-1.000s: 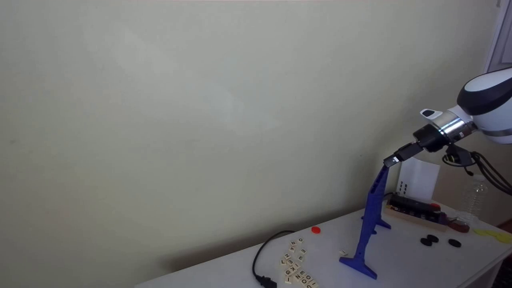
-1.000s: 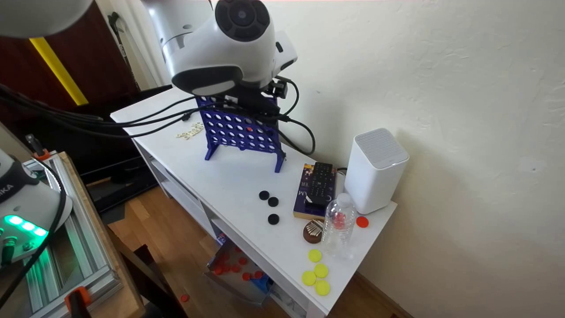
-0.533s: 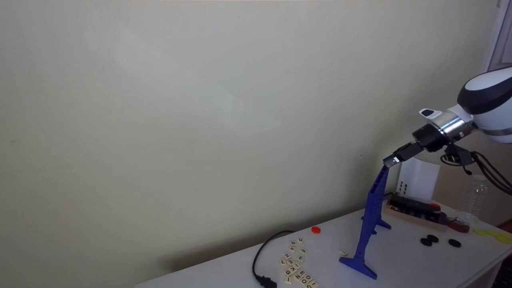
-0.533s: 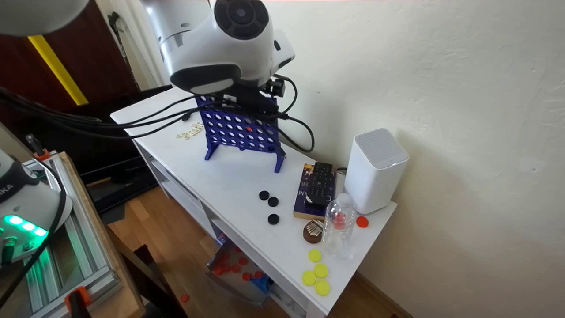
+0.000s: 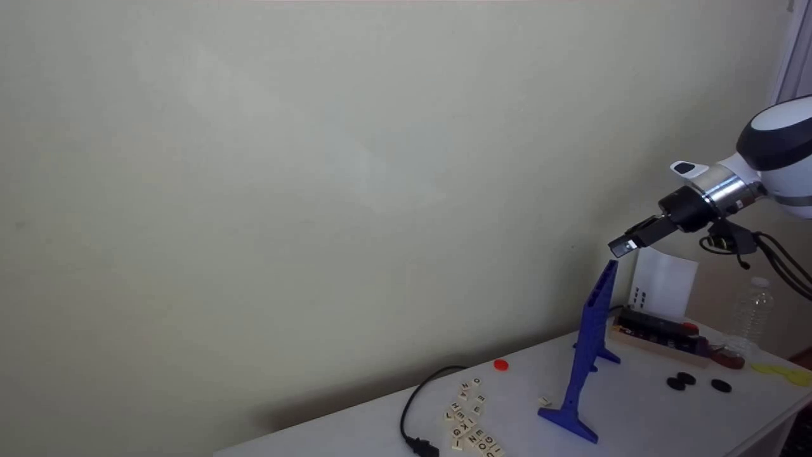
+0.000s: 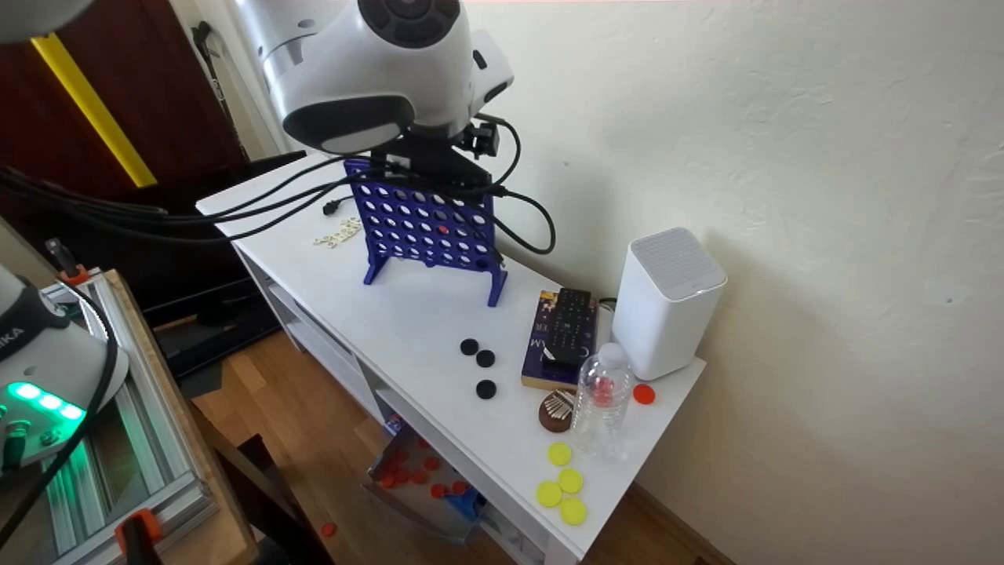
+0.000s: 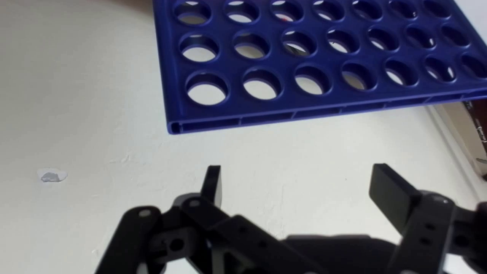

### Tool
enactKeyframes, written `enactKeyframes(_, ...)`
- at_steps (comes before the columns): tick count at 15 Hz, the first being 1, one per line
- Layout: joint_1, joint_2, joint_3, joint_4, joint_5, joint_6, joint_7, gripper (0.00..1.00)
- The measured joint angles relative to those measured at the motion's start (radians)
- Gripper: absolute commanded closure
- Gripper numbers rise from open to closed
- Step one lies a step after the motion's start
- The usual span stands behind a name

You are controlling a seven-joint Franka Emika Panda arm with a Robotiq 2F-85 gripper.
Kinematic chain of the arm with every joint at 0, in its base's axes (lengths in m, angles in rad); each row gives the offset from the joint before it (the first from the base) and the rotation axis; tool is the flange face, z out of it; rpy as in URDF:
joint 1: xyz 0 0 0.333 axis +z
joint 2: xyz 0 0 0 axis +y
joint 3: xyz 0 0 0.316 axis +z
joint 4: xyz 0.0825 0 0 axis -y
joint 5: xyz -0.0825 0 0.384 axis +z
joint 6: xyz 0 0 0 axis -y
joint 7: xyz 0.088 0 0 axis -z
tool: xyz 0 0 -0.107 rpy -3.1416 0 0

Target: Put the black ring on the rack

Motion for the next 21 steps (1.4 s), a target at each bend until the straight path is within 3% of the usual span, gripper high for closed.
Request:
enactKeyframes(8, -0.109, -0.050, 0.072, -0.061, 0.000, 0.043, 0.071, 0.00)
enactKeyframes(15, -0.219, -0.238, 0.153, -0.129, -0.001, 0.080, 0.249, 0.00)
enactKeyframes(21, -0.348, -0.398, 0.248, -0.173, -0.010, 0.032, 0.342, 0.00)
